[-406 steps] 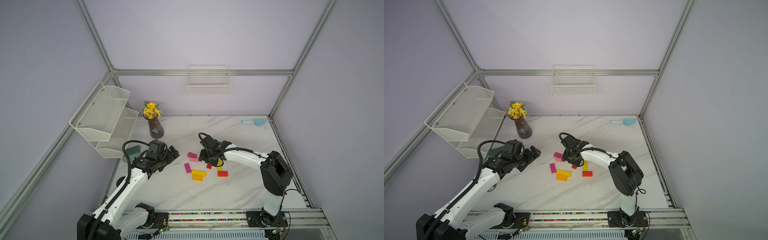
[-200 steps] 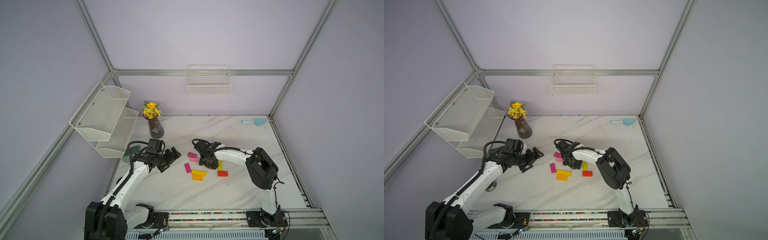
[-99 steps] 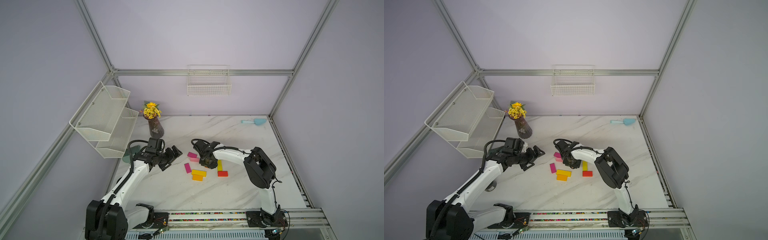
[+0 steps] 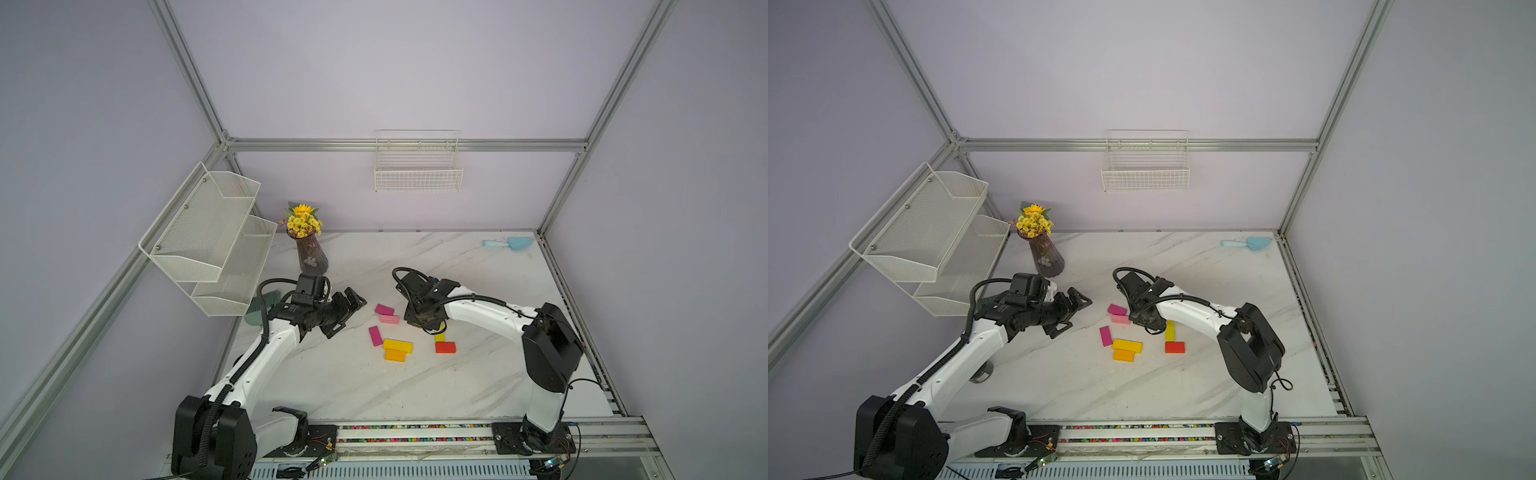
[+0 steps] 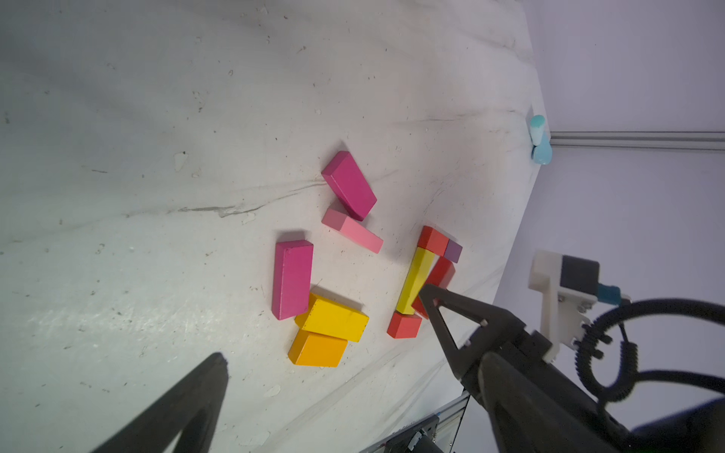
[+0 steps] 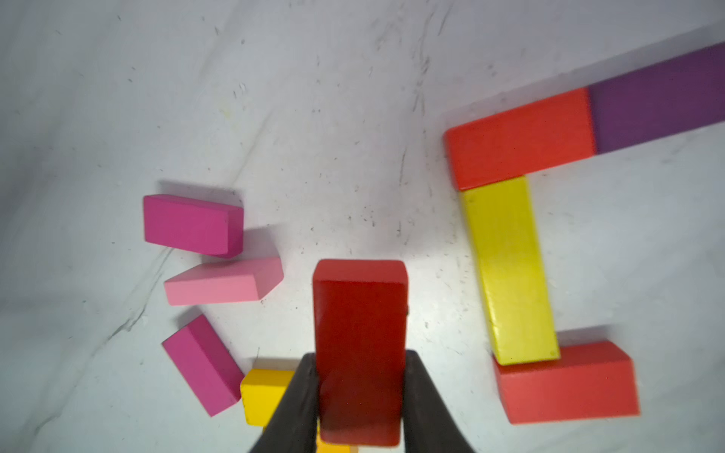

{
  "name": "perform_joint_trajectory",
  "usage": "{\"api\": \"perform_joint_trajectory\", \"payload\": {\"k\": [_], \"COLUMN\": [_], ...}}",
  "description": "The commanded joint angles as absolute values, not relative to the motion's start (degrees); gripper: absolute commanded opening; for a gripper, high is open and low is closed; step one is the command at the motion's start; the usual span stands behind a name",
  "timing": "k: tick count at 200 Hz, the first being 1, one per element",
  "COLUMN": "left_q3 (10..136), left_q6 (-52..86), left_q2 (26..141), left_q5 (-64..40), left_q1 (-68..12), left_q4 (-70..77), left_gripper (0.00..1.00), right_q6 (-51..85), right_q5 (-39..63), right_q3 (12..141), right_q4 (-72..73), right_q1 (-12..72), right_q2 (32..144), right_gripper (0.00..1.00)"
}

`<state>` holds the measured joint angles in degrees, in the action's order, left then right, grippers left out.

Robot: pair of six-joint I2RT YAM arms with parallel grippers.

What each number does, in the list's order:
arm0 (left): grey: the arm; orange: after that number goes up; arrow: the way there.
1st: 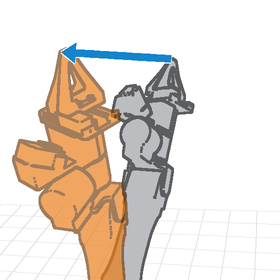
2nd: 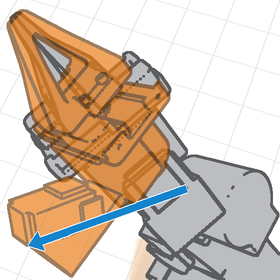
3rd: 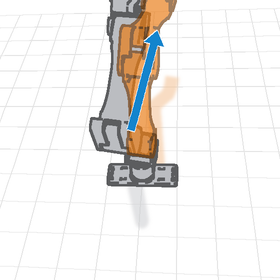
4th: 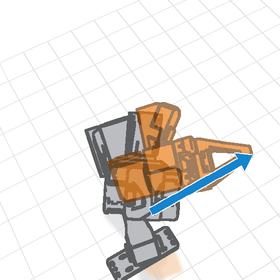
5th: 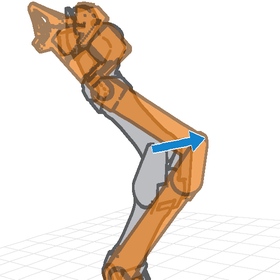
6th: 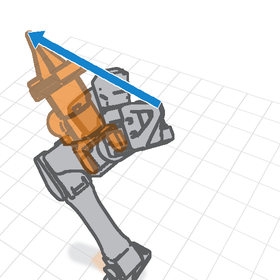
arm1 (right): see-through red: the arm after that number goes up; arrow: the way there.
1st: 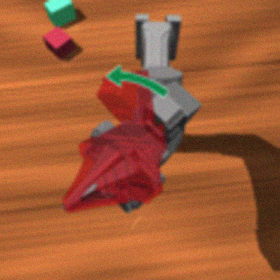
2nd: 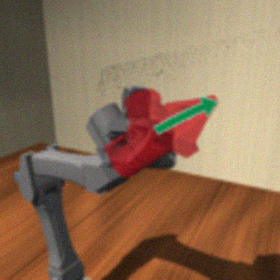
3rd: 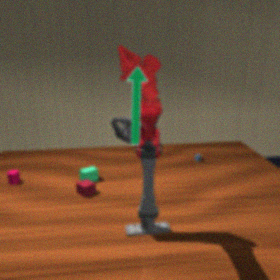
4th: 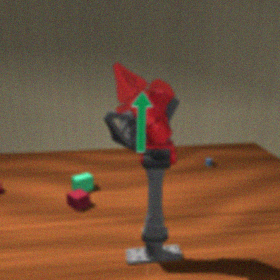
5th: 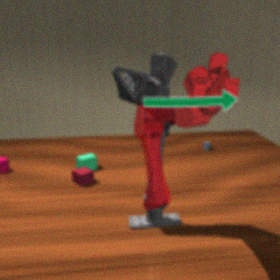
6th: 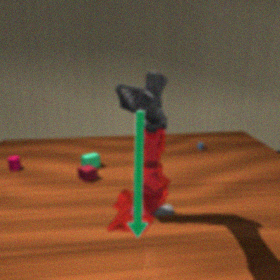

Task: Assemble the letter c with building blocks
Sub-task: Pick up the building block from the center of the board.

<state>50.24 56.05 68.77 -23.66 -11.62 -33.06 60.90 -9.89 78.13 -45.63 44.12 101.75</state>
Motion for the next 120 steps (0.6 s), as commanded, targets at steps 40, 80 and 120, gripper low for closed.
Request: {"api": "perform_joint_trajectory", "payload": {"k": [40,80,120], "left_q3": [52.8,53.8,56.5], "left_q6": [59.5,62.5,62.8], "left_q2": [72.0,74.8,78.9], "left_q5": [-28.0,-26.6,-25.7], "left_q1": [-14.7,-21.0,-26.3], "left_q4": [-26.6,-23.4,-23.1], "left_gripper": [1.0,1.0,1.0], "right_q6": [67.5,70.4,71.8], "right_q5": [-9.2,-8.6,-8.9], "right_q3": [55.2,46.1,41.1], "right_q4": [-44.0,-44.3,-43.7], "right_q1": [33.0,31.4,31.1], "right_q2": [81.3,74.3,71.7], "right_gripper": [0.17,0.17,0.17]}}
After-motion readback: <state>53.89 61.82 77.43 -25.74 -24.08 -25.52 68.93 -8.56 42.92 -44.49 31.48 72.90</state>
